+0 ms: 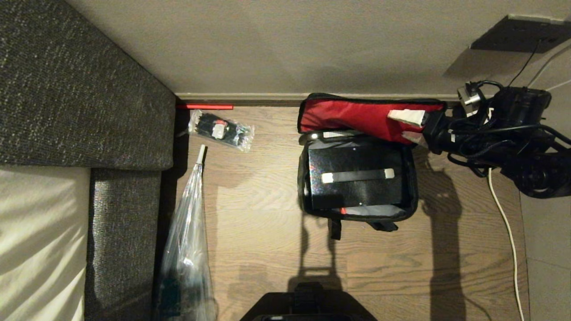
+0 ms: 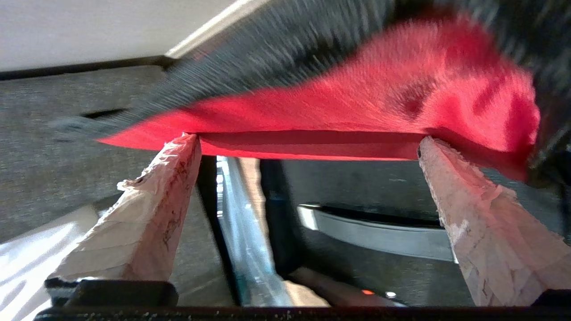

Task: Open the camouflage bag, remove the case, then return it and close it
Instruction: Open the top of the storage box

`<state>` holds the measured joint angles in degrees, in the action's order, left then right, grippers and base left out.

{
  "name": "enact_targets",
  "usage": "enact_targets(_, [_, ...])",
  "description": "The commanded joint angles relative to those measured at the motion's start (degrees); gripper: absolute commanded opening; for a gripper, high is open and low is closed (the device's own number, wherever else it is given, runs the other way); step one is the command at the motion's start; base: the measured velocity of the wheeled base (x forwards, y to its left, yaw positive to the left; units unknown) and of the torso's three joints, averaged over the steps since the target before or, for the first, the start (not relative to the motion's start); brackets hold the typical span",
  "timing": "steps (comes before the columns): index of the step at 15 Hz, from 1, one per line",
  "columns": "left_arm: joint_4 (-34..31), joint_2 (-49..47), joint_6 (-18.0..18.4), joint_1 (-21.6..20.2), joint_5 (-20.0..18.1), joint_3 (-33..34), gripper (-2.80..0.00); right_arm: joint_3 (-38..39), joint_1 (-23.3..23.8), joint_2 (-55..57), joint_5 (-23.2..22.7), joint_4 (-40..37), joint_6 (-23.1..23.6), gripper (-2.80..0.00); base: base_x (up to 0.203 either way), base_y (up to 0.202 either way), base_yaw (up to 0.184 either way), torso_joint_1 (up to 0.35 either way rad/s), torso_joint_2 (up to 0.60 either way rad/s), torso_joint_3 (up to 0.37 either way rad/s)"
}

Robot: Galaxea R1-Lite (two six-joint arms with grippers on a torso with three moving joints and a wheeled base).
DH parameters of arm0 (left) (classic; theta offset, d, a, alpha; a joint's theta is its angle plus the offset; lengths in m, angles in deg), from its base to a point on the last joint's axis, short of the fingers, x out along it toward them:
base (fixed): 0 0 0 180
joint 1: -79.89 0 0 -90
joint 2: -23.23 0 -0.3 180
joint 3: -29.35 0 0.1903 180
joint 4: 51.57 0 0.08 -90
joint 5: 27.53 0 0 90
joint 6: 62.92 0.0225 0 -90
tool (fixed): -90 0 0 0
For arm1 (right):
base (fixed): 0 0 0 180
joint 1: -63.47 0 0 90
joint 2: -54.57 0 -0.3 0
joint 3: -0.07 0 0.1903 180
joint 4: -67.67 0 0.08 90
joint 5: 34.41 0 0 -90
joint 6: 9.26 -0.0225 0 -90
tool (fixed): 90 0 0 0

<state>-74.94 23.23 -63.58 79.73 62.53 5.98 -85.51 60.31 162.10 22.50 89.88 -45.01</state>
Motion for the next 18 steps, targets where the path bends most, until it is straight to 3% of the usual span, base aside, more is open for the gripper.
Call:
enact_targets(1, [0.0, 0.0, -0.03, -0.02, 0.03, 0.0, -2.8, -0.35, -0.18, 0.93, 0.22, 0.7, 0.07, 0.0, 0.0, 0.0, 0.0, 0.0, 0.0, 0.0])
enact_targets(7, [0.0, 0.0, -0.03, -0.02, 0.03, 0.0, -2.8, -0.93, -1.2, 3.44, 5.4, 1.09, 8.58, 0.0, 0.0, 0.0, 0.0, 0.0, 0.0, 0.0])
enact_targets(11, [0.0, 0.0, -0.03, -0.02, 0.03, 0.0, -2.8, -2.8, -1.32, 5.1, 8.99, 6.69, 11.88, 0.0, 0.0, 0.0, 0.0, 0.0, 0.0, 0.0])
enact_targets(18, [0.0, 0.0, -0.03, -0.02, 0.03, 0.0, -2.8, -3.18, -2.27, 6.56, 11.15, 9.35, 15.47, 0.0, 0.0, 0.0, 0.0, 0.0, 0.0, 0.0])
